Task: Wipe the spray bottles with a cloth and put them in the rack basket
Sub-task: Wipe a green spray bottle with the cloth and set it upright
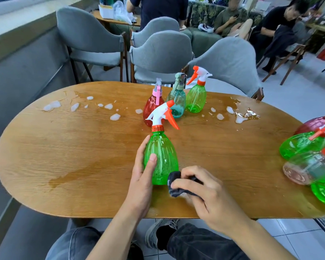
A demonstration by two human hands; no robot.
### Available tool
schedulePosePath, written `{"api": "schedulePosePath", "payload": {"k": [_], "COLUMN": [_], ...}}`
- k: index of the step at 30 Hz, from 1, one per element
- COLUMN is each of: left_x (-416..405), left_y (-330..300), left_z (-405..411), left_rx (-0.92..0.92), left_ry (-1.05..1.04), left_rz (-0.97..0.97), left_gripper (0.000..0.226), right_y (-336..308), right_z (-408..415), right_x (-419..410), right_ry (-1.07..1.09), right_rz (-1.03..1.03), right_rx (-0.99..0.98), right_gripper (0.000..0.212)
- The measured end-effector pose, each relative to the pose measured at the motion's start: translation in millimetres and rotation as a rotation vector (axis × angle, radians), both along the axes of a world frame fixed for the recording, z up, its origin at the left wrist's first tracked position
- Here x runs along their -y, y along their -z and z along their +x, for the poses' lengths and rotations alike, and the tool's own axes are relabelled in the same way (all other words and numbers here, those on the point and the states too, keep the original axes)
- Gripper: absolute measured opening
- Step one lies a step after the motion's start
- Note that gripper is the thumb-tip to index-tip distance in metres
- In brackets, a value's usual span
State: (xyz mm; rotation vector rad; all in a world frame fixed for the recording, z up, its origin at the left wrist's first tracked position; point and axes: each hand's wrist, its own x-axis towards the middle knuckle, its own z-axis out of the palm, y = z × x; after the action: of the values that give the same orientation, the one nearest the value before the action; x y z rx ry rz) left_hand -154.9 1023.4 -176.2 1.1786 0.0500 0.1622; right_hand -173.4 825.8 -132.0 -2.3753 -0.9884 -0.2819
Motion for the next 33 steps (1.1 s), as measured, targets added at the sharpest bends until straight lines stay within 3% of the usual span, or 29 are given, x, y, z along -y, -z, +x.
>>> {"api": "schedulePosePath", "payload": {"k": [6, 9, 15, 20, 23, 27, 33], "left_x": [-0.3, -0.8, -0.6, 2.9, 3.1, 3.1, 2.1], "left_y": [6.1, 1.2, 1.2, -0.8, 0.0, -2.4, 1.3], "left_z": [-1.9, -4.0, -5.9, -6.8, -6.9, -7.7, -6.1], "left_rx": [-0.031, -0.001, 0.013, 0.052, 0.077, 0.08, 0.078], "left_ry": [0.034, 0.03, 0.003, -0.026, -0.011, -0.009, 0.005], "left_rz": [0.04, 0.056, 0.114, 0.158, 0.187, 0.196, 0.231], "left_gripper": [0.079, 0.088, 0.078, 0.089, 0.093, 0.093, 0.092], "right_y": [-18.5, -24.7, -39.2, -67.6, -74.7, -73.5, -66.6], "right_z": [21.3, 30.3, 45.5, 79.3, 95.5, 105.6, 108.9], "right_x": [-22.7, -36.3, -37.3, -35.4, -43.3, -56.3, -58.0], "right_ry": [0.247, 0.254, 0.201, 0.271, 0.264, 0.249, 0.473], "right_rz": [0.399, 0.435, 0.351, 0.672, 0.696, 0.607, 0.465], "right_rx": [-0.03, -0.075, -0.116, -0.338, -0.41, -0.341, 0.007], "right_gripper": [0.04, 0.046, 0.043, 0.026, 0.02, 0.022, 0.025]}}
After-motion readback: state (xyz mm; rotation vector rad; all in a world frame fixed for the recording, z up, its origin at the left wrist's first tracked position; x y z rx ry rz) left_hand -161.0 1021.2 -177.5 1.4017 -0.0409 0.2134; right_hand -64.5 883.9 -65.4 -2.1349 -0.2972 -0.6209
